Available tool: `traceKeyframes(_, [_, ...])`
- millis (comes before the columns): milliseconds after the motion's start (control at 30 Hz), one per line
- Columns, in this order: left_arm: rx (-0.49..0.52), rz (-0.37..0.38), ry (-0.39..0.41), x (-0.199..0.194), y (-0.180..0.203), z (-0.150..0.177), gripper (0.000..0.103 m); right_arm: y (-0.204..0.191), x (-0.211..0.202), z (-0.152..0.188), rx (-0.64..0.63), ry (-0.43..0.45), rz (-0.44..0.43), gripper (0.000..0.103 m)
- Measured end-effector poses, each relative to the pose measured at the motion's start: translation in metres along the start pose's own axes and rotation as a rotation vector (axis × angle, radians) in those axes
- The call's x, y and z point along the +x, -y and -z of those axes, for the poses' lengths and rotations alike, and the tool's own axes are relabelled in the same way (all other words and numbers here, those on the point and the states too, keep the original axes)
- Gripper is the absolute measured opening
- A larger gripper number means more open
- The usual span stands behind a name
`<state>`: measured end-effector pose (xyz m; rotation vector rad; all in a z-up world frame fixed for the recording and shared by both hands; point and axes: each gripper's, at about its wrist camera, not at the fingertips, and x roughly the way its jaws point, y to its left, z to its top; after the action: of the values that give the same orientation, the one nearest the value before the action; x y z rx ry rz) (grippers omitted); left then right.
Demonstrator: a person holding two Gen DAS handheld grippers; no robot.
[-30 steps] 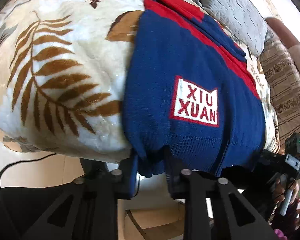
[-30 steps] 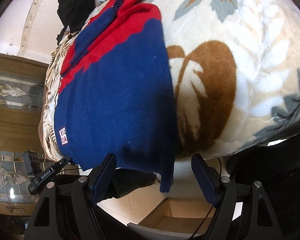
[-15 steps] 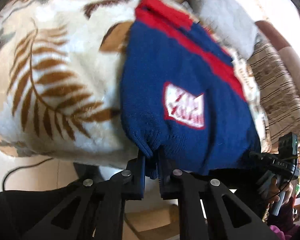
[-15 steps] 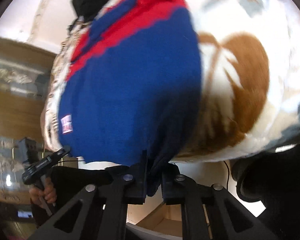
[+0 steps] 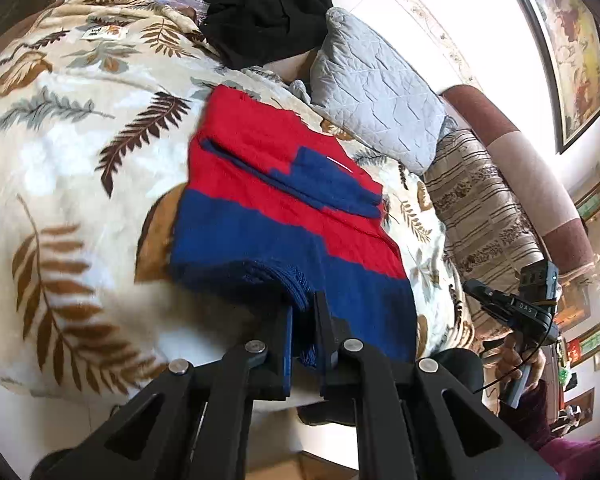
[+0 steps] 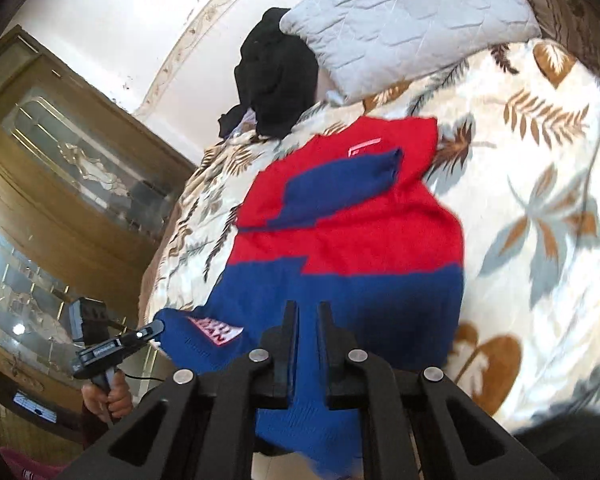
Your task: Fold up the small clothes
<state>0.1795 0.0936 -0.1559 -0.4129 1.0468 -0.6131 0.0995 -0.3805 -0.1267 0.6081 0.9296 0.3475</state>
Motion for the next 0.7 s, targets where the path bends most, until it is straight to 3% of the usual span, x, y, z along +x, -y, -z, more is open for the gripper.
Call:
traceKeyframes(133, [0.010, -0.005, -0.003, 0.004, 0.002, -0.006, 0.009, 0.010, -0.003, -0.014, 0.004, 0.002, 0.034, 0.010])
traceKeyframes(200, [-0.002, -0.001, -0.015, 0.008, -0.001, -0.003, 0.009, 0.018, 0.003, -0.012, 0.019, -0.062, 0.097, 0.010])
traceKeyframes(333, [-0.026, -0.011, -0.033, 0.012, -0.008, 0.011, 0.009, 0.052, 0.012, 0.010, 0.131, -0.184, 0.080, 0.015])
traceKeyframes(400, [-0.047, -0.016, -0.041, 0.012, -0.014, 0.019, 0.009, 0.071, 0.018, 0.034, 0.207, -0.225, 0.050, 0.036])
traceKeyframes(433, [-0.052, -0.018, -0.043, 0.012, -0.015, 0.021, 0.009, 0.075, 0.020, 0.044, 0.226, -0.233, 0.051, 0.069])
traceKeyframes(467, [-0.058, -0.023, -0.047, 0.011, -0.018, 0.024, 0.009, 0.083, 0.023, 0.060, 0.268, -0.238, 0.052, 0.087])
traceKeyframes(600, [-0.069, -0.039, -0.055, 0.011, -0.021, 0.031, 0.009, 0.102, 0.042, 0.106, 0.389, -0.295, 0.000, 0.086])
traceKeyframes(700, [-0.069, -0.042, -0.048, 0.011, -0.021, 0.033, 0.009, 0.109, 0.061, 0.123, 0.428, -0.325, -0.022, 0.085])
